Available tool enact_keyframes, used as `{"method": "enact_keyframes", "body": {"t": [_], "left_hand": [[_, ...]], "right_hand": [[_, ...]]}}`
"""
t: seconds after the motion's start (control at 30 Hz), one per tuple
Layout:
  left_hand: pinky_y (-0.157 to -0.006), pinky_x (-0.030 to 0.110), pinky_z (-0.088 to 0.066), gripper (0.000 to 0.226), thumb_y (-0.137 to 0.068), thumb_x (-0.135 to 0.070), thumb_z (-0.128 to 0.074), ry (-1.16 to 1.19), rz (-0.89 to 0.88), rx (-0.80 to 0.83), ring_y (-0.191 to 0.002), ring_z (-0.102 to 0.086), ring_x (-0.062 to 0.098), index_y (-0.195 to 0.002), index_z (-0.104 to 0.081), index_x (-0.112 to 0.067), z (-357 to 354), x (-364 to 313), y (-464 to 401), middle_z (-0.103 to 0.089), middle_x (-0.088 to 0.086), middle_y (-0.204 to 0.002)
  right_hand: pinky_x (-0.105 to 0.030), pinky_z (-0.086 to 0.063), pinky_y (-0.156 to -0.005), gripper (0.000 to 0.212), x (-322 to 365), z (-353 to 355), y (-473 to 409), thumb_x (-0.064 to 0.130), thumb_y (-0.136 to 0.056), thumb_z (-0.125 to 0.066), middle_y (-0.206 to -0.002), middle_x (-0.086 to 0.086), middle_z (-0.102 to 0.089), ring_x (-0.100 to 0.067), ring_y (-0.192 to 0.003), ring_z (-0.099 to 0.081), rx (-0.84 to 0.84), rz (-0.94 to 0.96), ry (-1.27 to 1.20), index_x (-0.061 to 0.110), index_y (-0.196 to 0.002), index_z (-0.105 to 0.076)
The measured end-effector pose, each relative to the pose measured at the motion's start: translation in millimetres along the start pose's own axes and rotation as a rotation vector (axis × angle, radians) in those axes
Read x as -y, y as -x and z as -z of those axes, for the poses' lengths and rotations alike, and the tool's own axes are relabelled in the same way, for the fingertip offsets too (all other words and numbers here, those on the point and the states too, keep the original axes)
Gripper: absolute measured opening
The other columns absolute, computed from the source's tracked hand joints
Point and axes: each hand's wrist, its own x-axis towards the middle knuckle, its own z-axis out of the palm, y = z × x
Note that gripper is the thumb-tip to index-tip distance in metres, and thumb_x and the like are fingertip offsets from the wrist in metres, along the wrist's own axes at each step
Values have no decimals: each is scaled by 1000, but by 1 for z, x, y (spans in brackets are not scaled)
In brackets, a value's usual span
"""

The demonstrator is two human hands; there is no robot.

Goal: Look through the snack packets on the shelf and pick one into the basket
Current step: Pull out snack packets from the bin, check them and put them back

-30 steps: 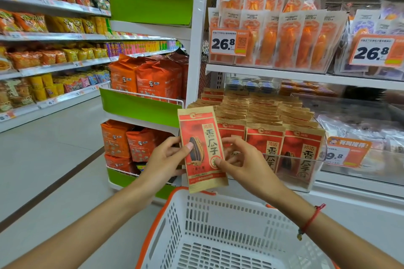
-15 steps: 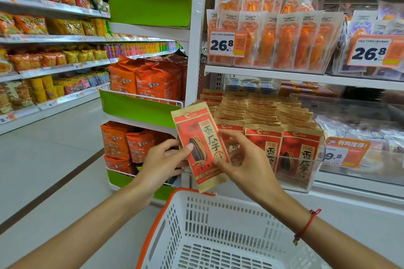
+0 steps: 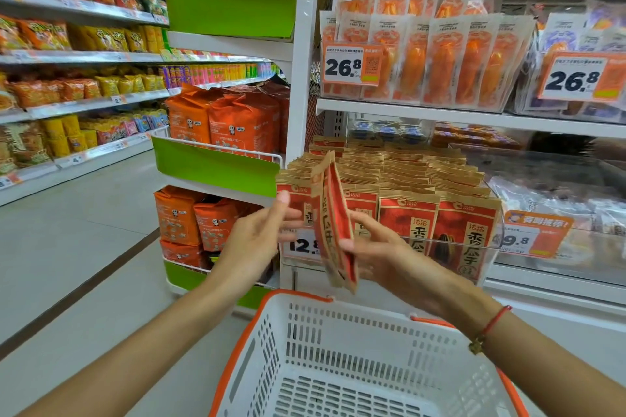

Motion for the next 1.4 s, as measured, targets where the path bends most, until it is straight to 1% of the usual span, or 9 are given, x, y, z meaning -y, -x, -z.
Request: {"method": "enact_keyframes", "body": {"t": [0.13, 0.27, 0.43, 0.57, 0.77, 0.9, 1.03, 1.27, 1.4], "left_hand": [[-97, 24, -43, 23, -99, -42, -44, -41, 54, 98, -94, -58, -14, -114, -61, -37, 4, 5, -4, -65, -28, -100], [-96, 23, -42, 18, -97, -38, -49, 52, 93, 158, -93, -58, -17, -102, -66, -38, 4, 7, -4, -73, -24, -95], [-90, 23, -48, 19, -94, -34, -56, 139, 50, 121, -96, -66, -6, -111, -65, -37, 8, 7, -4, -75, -14, -99], [-84, 22, -52, 18, -93, -31, -58, 118, 17, 102, -93, -68, -3, -108, -65, -38, 12, 6, -4, -75, -13, -95], [-88, 26, -54, 21, -88, -32, -64, 2, -2, 156, -98, -67, 2, -108, -69, -35, 10, 7, -3, -74, -13, -100], [-80, 18, -53, 21, -89, -28, -65, -24, 1, 229, -95, -67, -4, -107, -70, -37, 5, 7, -2, -73, -20, -99], [-63, 5, -49, 25, -90, -14, -65, 52, 11, 212, -85, -66, -11, -111, -71, -25, 4, 8, -1, -74, -18, -95], [-64, 6, -49, 24, -90, -15, -66, 52, 20, 217, -86, -66, -12, -110, -71, -26, 4, 8, -2, -74, -20, -96], [-87, 25, -53, 20, -88, -29, -67, 2, 42, 245, -97, -66, -4, -105, -71, -38, 6, 11, -4, -73, -19, -101]], "right_hand": [[-39, -56, -86, 63, -5, 9, 2, 29, -63, -89, -117, -13, -68, -25, -104, -67, 253, -148, -476, 13, -120, -69], [-45, -53, -94, 59, -11, 11, 2, 36, -64, -88, -117, -14, -69, -28, -108, -67, 274, -189, -546, 15, -117, -72], [-39, -48, -99, 47, -12, 4, -1, 49, -91, -42, -120, -3, -69, -18, -113, -64, 52, -106, -49, 27, -129, -59], [-29, -51, -93, 24, -10, -2, -1, 28, -95, -53, -109, 12, -72, -10, -106, -65, -232, 176, 279, 32, -115, -66], [-7, -48, -62, 24, 1, -11, 0, 30, -89, -64, -98, 11, -72, 6, -85, -65, -409, 335, 274, 29, -113, -65], [-8, -50, -64, 10, 3, -11, 2, 19, -88, -66, -88, 15, -74, 4, -83, -68, -423, 396, 262, 26, -95, -69], [-12, -52, -70, 12, 2, -9, 5, 18, -87, -67, -94, 15, -74, 0, -90, -69, -380, 384, 234, 24, -96, -72], [-15, -55, -73, 14, 2, -9, 6, 20, -85, -67, -94, 15, -75, -1, -91, -69, -381, 388, 215, 27, -96, -72], [-15, -53, -65, 12, 2, -10, 5, 21, -88, -66, -86, 9, -76, -5, -82, -71, -430, 380, 244, 18, -95, -74]]}}
